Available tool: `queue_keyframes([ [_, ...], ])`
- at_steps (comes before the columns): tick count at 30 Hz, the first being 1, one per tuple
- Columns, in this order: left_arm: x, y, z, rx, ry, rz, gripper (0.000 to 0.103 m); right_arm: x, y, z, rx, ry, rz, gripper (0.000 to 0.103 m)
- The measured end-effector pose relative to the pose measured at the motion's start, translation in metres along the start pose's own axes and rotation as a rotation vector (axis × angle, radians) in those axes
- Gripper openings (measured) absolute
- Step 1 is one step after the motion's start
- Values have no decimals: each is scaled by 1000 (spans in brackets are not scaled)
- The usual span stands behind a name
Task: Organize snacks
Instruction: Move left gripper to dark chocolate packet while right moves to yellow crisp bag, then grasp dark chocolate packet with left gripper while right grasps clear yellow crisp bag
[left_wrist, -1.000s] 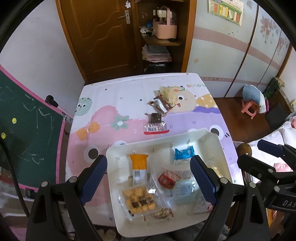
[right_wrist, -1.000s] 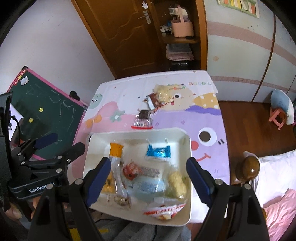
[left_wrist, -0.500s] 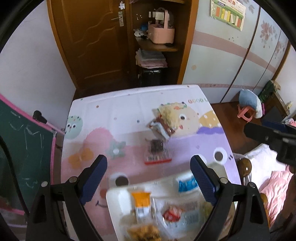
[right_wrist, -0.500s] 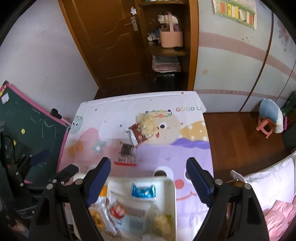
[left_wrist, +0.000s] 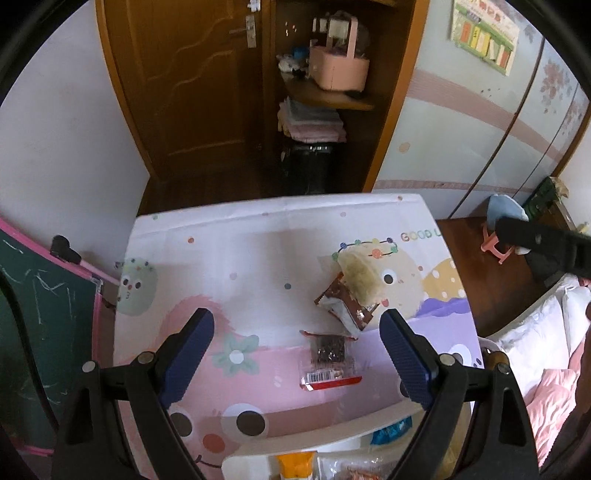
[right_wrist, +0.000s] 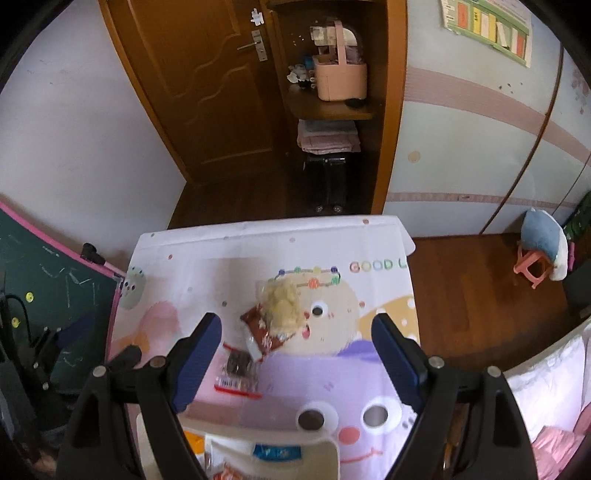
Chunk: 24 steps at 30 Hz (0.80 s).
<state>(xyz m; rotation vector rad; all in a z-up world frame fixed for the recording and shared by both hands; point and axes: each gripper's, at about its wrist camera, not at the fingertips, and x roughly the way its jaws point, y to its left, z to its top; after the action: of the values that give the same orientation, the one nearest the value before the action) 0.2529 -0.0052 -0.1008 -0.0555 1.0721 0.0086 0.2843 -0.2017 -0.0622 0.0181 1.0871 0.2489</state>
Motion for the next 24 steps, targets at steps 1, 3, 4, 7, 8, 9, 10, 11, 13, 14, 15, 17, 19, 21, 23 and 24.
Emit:
queue_keyframes([
  [1,11,0,1,-4,20,-4,91,8,1,6,-4,8,1,84],
  [3,32,-2,-1,-13,66,-13,91,25,3,14,-6,29,9,84],
  [4,45,-3,-2,-18,92,-17,91,35,4,18,-9,43,18,84],
  [7,83,-5,-10,-38,170,-27,91,73,6,21,-15,99,26,84],
  [8,93,-6,-13,-42,189,-27,91,84,6,21,-17,113,26,84],
  [9,106,-6,-17,-54,214,-27,91,98,5,20,-15,131,20,83],
  [10,116,-6,-21,-67,234,-33,91,114,4,19,-10,153,20,82],
  [11,129,-6,-25,-83,262,-43,91,123,4,18,-6,168,25,79],
  [13,147,-4,-33,-112,302,-50,91,149,1,15,13,213,49,76],
  [14,158,-4,-37,-126,325,-57,91,161,1,14,20,233,57,75],
  [15,165,-4,-39,-133,343,-61,91,175,0,12,27,251,66,75],
  [17,180,-6,-46,-151,384,-79,90,192,0,7,29,272,64,75],
  [19,189,-8,-50,-163,407,-87,90,213,0,2,39,309,58,75],
  [21,197,-10,-53,-175,423,-95,90,228,1,-1,42,335,59,75],
  [23,203,-12,-57,-183,439,-97,90,240,2,-6,49,352,69,75],
  [24,206,-13,-60,-187,450,-95,90,245,2,-8,56,358,75,75],
])
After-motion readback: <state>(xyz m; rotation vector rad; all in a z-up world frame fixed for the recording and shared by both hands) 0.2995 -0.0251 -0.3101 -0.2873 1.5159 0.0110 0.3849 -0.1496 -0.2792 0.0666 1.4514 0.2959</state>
